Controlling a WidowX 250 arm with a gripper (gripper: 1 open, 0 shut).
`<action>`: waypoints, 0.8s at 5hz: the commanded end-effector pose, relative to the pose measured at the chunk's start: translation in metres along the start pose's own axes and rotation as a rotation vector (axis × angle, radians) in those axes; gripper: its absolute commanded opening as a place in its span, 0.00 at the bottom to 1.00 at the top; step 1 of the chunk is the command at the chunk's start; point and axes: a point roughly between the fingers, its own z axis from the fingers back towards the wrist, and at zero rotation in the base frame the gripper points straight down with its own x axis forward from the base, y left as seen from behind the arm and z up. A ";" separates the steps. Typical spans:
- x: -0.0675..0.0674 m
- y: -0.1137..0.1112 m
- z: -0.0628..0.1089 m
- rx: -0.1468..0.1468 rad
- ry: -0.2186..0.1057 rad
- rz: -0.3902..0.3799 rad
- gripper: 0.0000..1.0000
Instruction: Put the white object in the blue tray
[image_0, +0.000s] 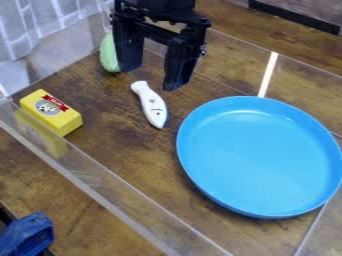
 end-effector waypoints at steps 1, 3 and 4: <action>0.002 0.000 -0.007 -0.007 0.008 0.023 1.00; 0.006 0.003 -0.021 -0.026 0.013 0.068 1.00; 0.009 0.004 -0.028 -0.050 0.007 0.124 1.00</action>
